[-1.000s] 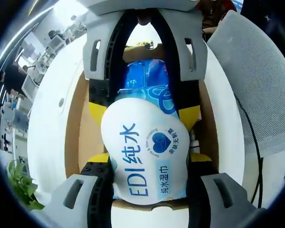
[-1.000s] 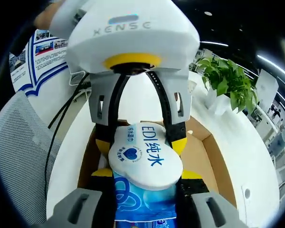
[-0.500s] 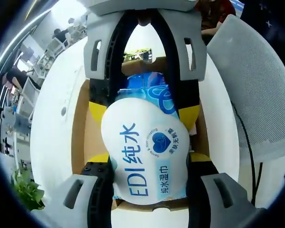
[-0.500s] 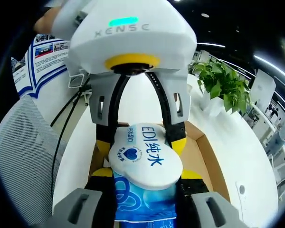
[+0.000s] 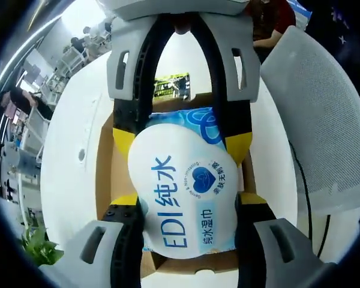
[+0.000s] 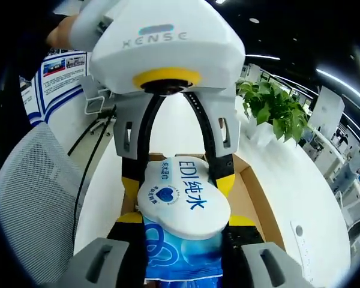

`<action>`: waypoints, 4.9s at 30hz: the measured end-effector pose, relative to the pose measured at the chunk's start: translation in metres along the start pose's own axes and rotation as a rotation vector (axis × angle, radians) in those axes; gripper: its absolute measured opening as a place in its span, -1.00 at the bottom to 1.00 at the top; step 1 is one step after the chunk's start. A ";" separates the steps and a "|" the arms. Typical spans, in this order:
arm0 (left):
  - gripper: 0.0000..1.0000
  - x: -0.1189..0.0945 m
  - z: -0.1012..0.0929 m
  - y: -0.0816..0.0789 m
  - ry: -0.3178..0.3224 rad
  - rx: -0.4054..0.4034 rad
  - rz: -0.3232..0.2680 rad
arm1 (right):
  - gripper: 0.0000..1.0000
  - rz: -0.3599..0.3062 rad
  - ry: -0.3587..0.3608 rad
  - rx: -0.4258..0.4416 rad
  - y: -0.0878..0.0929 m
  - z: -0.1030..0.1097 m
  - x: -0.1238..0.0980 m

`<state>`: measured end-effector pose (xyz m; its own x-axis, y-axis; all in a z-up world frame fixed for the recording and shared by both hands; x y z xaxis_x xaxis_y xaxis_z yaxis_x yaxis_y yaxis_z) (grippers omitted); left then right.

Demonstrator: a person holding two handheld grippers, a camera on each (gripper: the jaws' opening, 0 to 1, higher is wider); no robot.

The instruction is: Operate the shoe box by opening the lid, removing the specified soft item, and placing it in the target area until the item is outside and the box remains undamaged.

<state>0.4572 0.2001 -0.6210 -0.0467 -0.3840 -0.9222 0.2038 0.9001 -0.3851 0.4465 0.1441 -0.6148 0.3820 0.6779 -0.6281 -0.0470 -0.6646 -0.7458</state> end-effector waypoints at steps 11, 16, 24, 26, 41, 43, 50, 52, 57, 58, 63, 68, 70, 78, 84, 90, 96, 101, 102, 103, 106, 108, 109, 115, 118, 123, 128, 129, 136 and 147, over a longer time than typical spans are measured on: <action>0.21 0.003 0.002 -0.027 0.008 0.025 0.006 | -0.13 -0.004 0.024 0.019 0.013 -0.005 -0.025; 0.21 0.006 0.002 -0.040 0.018 0.035 0.005 | -0.13 -0.003 0.031 0.028 0.019 -0.007 -0.035; 0.21 0.013 0.005 -0.060 0.030 0.055 0.005 | -0.13 0.003 0.046 0.045 0.031 -0.011 -0.053; 0.21 0.015 0.006 -0.067 0.031 0.058 0.003 | -0.13 0.004 0.048 0.046 0.034 -0.012 -0.057; 0.21 0.023 0.013 -0.107 0.032 0.097 -0.010 | -0.13 0.009 0.085 0.055 0.055 -0.025 -0.093; 0.21 0.024 0.015 -0.111 0.032 0.101 -0.013 | -0.13 0.010 0.089 0.056 0.058 -0.027 -0.096; 0.21 0.030 0.019 -0.127 0.037 0.114 -0.020 | -0.13 0.014 0.099 0.061 0.068 -0.032 -0.109; 0.21 0.031 0.020 -0.131 0.039 0.117 -0.021 | -0.13 0.014 0.102 0.063 0.070 -0.033 -0.112; 0.21 0.036 0.025 -0.140 0.038 0.125 -0.026 | -0.13 0.015 0.109 0.062 0.078 -0.038 -0.118; 0.21 0.037 0.025 -0.142 0.038 0.125 -0.027 | -0.13 0.016 0.109 0.062 0.079 -0.039 -0.119; 0.21 0.043 0.029 -0.150 0.044 0.128 -0.031 | -0.13 0.021 0.111 0.067 0.088 -0.043 -0.125; 0.21 0.050 0.034 -0.160 0.050 0.134 -0.039 | -0.13 0.029 0.115 0.071 0.097 -0.049 -0.131; 0.21 0.053 0.036 -0.164 0.052 0.136 -0.042 | -0.13 0.033 0.117 0.072 0.101 -0.051 -0.133; 0.21 0.064 0.042 -0.174 0.063 0.140 -0.053 | -0.13 0.044 0.117 0.079 0.115 -0.057 -0.139; 0.21 0.072 0.047 -0.182 0.068 0.142 -0.058 | -0.12 0.051 0.118 0.083 0.125 -0.062 -0.143; 0.21 0.081 0.053 -0.187 0.069 0.147 -0.062 | -0.12 0.057 0.121 0.082 0.135 -0.067 -0.144; 0.22 0.091 0.058 -0.188 0.072 0.141 -0.067 | -0.12 0.061 0.115 0.080 0.145 -0.072 -0.141; 0.22 0.103 0.062 -0.186 0.078 0.138 -0.061 | -0.12 0.063 0.110 0.082 0.154 -0.074 -0.135; 0.22 0.104 0.062 -0.185 0.079 0.138 -0.060 | -0.12 0.062 0.108 0.083 0.156 -0.074 -0.133; 0.22 0.106 0.063 -0.184 0.081 0.136 -0.058 | -0.12 0.061 0.105 0.085 0.158 -0.074 -0.131; 0.22 0.112 0.065 -0.182 0.082 0.132 -0.055 | -0.12 0.059 0.103 0.082 0.163 -0.076 -0.127; 0.22 0.116 0.067 -0.180 0.082 0.130 -0.050 | -0.12 0.059 0.100 0.082 0.166 -0.077 -0.123; 0.22 0.117 0.068 -0.180 0.082 0.128 -0.049 | -0.12 0.059 0.098 0.081 0.167 -0.077 -0.122; 0.22 0.128 0.073 -0.174 0.079 0.121 -0.040 | -0.12 0.059 0.092 0.078 0.175 -0.080 -0.113; 0.22 0.135 0.075 -0.172 0.082 0.117 -0.042 | -0.12 0.065 0.087 0.076 0.180 -0.080 -0.110; 0.22 0.146 0.075 -0.170 0.092 0.118 -0.030 | -0.12 0.067 0.083 0.085 0.190 -0.079 -0.103; 0.22 0.154 0.075 -0.167 0.100 0.124 -0.023 | -0.12 0.072 0.086 0.095 0.198 -0.077 -0.099; 0.22 0.155 0.075 -0.167 0.103 0.124 -0.021 | -0.12 0.071 0.086 0.096 0.199 -0.077 -0.098; 0.22 0.162 0.077 -0.163 0.108 0.123 -0.010 | -0.12 0.065 0.083 0.098 0.203 -0.077 -0.092; 0.22 0.171 0.078 -0.157 0.106 0.115 0.009 | -0.11 0.066 0.073 0.087 0.209 -0.077 -0.084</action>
<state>0.4933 -0.0232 -0.7150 -0.1465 -0.3465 -0.9265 0.3150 0.8716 -0.3757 0.4759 -0.0759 -0.7014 0.4415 0.6065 -0.6612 -0.1528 -0.6754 -0.7215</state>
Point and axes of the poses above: the point that each gripper's makers call its tool centre point, and the gripper's own axes: x roughly forward along the fingers, z roughly to its left, y roughly out of its underside, the point moved 5 cm from there along -x, roughly backward along the fingers, and after that the axes turned 8 degrees about y, right-handed, at the moved point
